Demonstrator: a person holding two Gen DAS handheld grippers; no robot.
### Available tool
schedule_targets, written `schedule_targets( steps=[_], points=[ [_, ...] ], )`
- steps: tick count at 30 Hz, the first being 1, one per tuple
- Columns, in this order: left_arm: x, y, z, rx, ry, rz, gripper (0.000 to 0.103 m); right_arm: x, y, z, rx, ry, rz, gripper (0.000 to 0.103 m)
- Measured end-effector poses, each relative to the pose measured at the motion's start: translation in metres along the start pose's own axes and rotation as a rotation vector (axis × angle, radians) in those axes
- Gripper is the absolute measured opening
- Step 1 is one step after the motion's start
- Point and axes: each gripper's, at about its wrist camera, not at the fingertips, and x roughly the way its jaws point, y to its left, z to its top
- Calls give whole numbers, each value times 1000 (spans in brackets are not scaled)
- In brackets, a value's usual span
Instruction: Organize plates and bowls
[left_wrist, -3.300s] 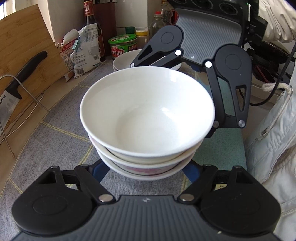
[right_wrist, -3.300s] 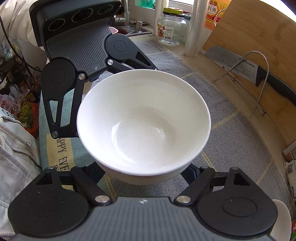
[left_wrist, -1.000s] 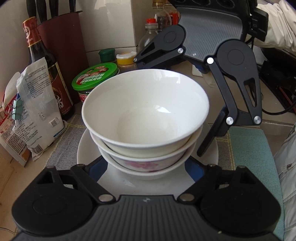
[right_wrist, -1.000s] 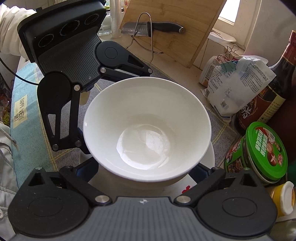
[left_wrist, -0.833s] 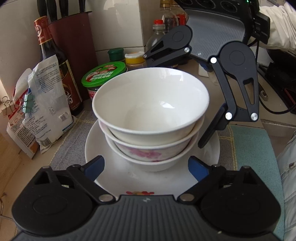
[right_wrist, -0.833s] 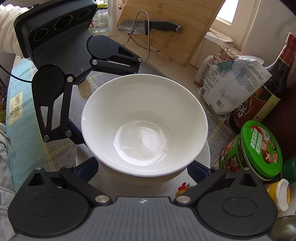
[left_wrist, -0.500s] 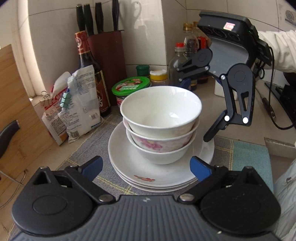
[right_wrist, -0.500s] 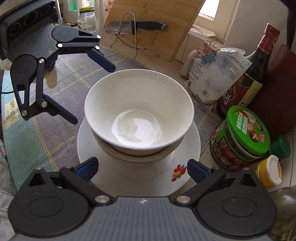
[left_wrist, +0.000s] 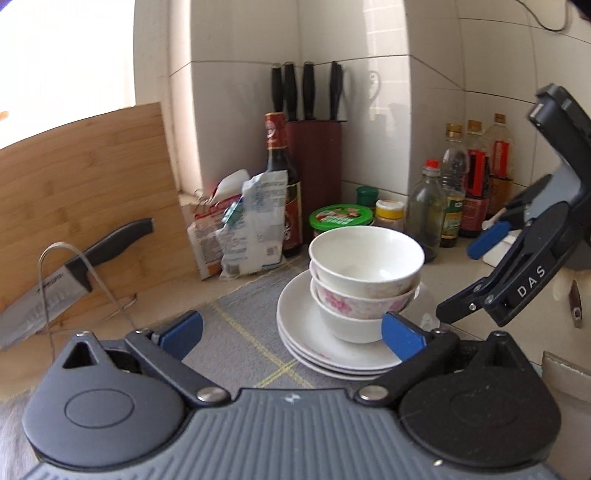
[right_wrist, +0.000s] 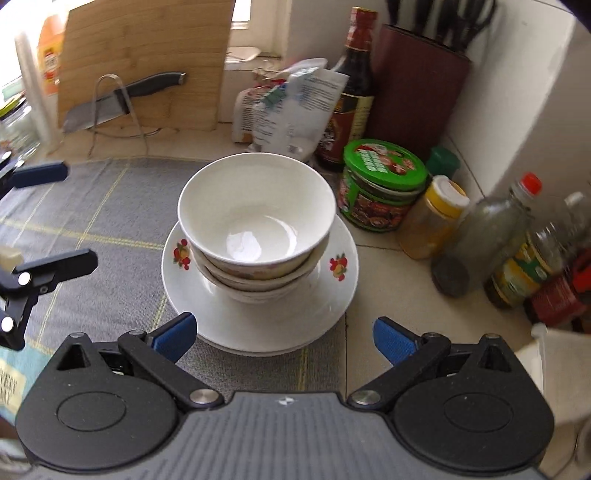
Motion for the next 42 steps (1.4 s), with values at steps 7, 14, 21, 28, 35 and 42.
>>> schedule_targets(
  steps=[7,14,21,28,35,42],
  points=[
    [-24,8,1,-128,102,82,102,-33,34,-27,239,-72,-94,103],
    [-38,8,3,-147,132,106,102,-55,53,-39,338,-113,-133,103],
    [-44,7,6,-131,121,124,102,-63,60,-43,360,-135,-154,103],
    [-49,6,8,-134,111,121,102,-67,64,-41,358,-149,-158,103],
    [-51,9,10,-147,108,123,102,-71,65,-40,356,-161,-155,103],
    [-52,7,11,-151,105,123,102,-72,64,-38,362,-160,-160,103]
  ],
)
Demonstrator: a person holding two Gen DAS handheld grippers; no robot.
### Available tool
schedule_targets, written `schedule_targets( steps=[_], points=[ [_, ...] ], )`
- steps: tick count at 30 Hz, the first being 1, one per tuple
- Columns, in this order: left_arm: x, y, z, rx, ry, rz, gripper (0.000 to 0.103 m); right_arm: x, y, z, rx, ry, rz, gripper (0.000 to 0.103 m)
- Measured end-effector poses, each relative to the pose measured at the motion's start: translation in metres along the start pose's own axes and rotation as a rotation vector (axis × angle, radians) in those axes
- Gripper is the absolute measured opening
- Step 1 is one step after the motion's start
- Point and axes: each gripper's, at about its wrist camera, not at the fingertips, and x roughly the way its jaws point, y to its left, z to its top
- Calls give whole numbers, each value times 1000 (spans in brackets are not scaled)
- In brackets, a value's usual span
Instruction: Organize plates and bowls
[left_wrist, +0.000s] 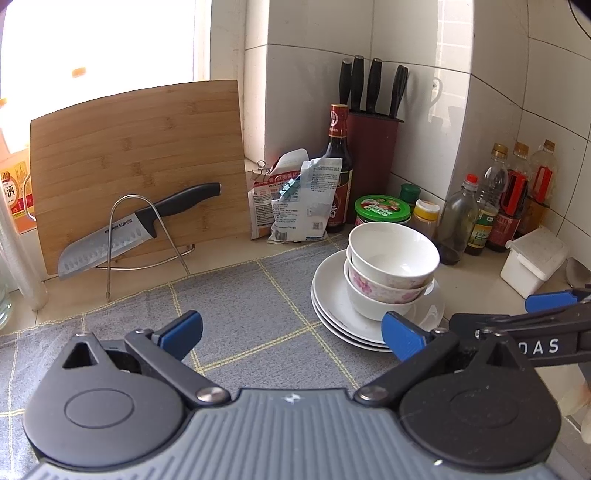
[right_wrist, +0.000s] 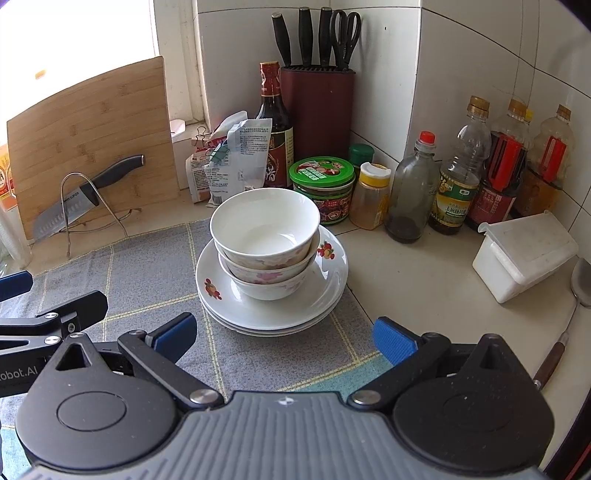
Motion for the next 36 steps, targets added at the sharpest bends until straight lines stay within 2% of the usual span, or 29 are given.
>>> schedule_targets(
  steps=[36],
  points=[
    [-1,2,2,-11,0,3,102,-2,1,3,-1,-3,-6,103]
  ],
)
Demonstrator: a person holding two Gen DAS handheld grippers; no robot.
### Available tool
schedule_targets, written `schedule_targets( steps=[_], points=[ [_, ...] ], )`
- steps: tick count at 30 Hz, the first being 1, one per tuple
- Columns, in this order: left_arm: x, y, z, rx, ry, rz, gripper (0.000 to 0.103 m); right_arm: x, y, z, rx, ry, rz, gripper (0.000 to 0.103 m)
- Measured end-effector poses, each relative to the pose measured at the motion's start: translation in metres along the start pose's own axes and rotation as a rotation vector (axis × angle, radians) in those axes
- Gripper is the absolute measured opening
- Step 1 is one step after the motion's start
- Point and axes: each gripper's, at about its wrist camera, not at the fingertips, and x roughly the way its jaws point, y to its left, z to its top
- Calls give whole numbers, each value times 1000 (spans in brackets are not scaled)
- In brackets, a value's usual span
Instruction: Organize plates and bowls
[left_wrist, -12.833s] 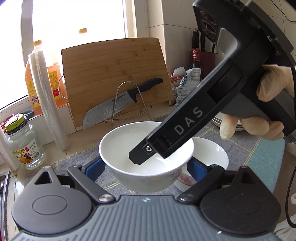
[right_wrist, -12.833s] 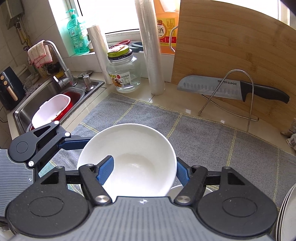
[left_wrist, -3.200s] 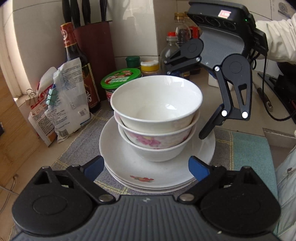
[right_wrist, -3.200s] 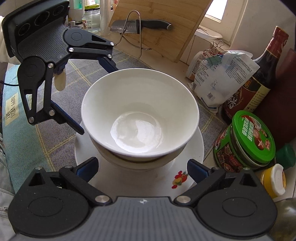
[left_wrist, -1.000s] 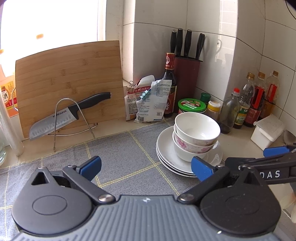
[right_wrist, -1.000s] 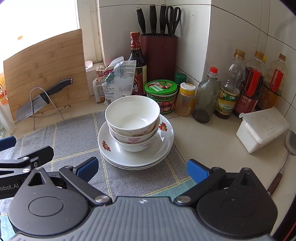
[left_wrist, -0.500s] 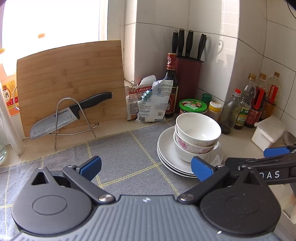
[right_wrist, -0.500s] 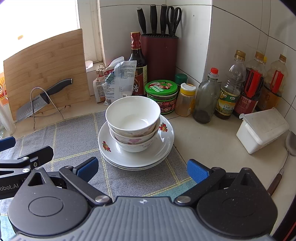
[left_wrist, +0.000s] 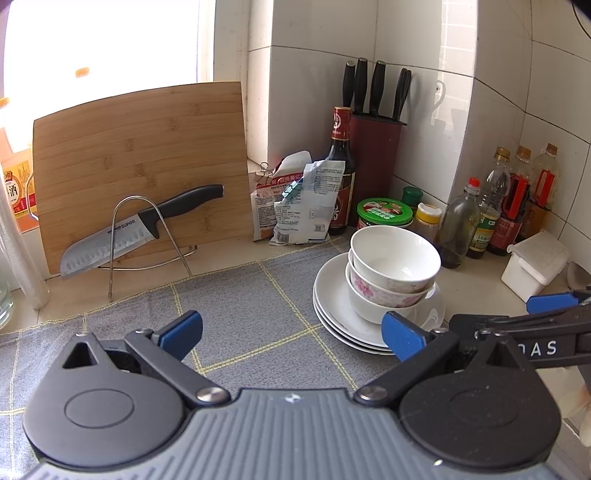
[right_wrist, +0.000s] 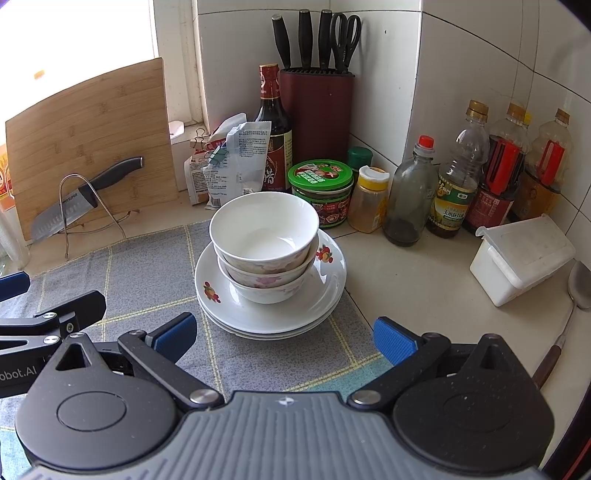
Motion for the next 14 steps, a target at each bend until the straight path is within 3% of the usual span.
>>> schedule_targets(
  steps=[14],
  points=[
    [-1,2,0,-4,3,-5,102,-1,1,1,-2,-1,-3,103]
  ],
)
